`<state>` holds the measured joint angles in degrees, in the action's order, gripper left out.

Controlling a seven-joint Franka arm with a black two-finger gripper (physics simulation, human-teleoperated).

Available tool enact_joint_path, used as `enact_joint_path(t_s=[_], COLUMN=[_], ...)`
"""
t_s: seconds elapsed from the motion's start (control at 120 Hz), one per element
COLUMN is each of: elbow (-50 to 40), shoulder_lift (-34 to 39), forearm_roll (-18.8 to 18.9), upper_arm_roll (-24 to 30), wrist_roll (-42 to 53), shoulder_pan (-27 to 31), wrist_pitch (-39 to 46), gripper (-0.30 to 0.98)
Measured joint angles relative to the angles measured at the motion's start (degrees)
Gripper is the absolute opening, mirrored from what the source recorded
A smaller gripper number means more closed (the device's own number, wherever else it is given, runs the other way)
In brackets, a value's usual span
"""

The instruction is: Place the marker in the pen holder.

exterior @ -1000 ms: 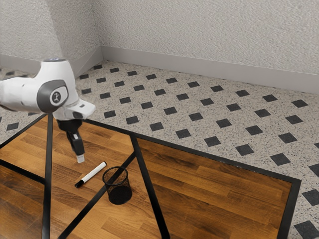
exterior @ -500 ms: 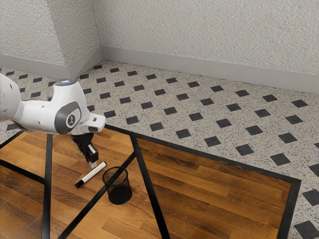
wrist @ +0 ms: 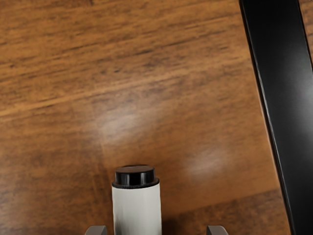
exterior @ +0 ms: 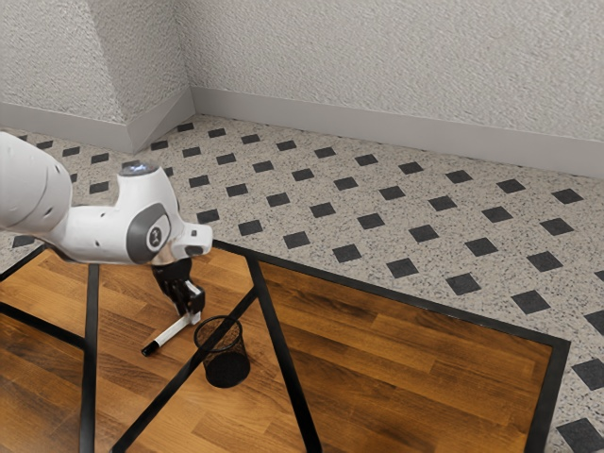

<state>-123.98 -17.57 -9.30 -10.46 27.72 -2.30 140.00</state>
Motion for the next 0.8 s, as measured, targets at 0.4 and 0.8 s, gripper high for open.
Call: enact_joint_path(t_s=[0.4,0.8], elbow=[-0.5,-5.0], shoulder_lift=[2.7,28.6], forearm_roll=[1.1,2.6], upper_arm_roll=[-0.1,1.5], wrist_roll=[-1.9,2.5], shoulder_pan=[-0.3,-9.0], wrist_pitch=[0.4,-8.5], gripper=[-0.07,-0.1])
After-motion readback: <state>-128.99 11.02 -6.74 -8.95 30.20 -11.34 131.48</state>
